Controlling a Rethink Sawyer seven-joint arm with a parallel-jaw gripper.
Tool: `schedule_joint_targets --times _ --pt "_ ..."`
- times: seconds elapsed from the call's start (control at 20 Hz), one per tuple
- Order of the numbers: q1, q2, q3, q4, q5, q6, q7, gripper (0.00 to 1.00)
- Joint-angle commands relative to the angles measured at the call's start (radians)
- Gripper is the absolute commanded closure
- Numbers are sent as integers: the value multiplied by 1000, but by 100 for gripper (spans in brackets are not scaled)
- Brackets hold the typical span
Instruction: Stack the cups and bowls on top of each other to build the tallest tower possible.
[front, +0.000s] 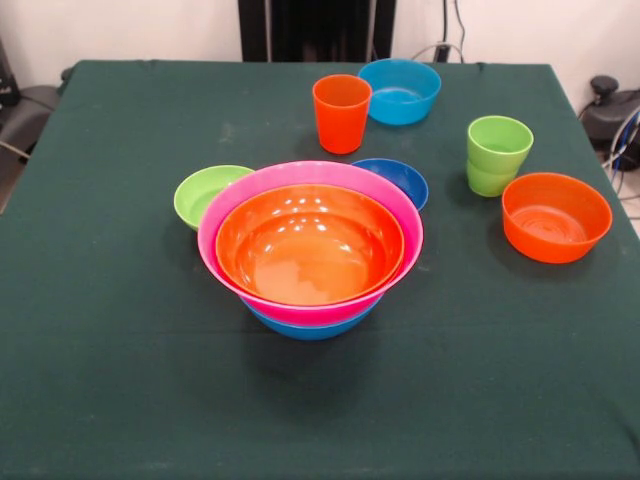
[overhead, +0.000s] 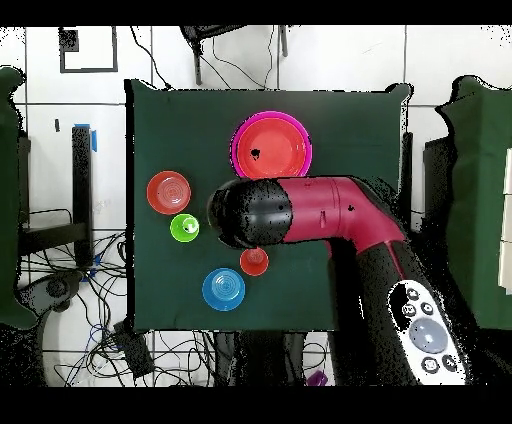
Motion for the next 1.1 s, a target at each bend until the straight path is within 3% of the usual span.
schedule_joint_targets --times 0.05,0.3,0.6,1.1 --pt "44 145 -117 -65 -134 -75 118 0" --pt "54 248 -135 -143 -166 -128 85 0" --pt "63 336 -135 -253 -163 -91 34 0" --pt "74 378 -132 -328 -140 -27 3 0"
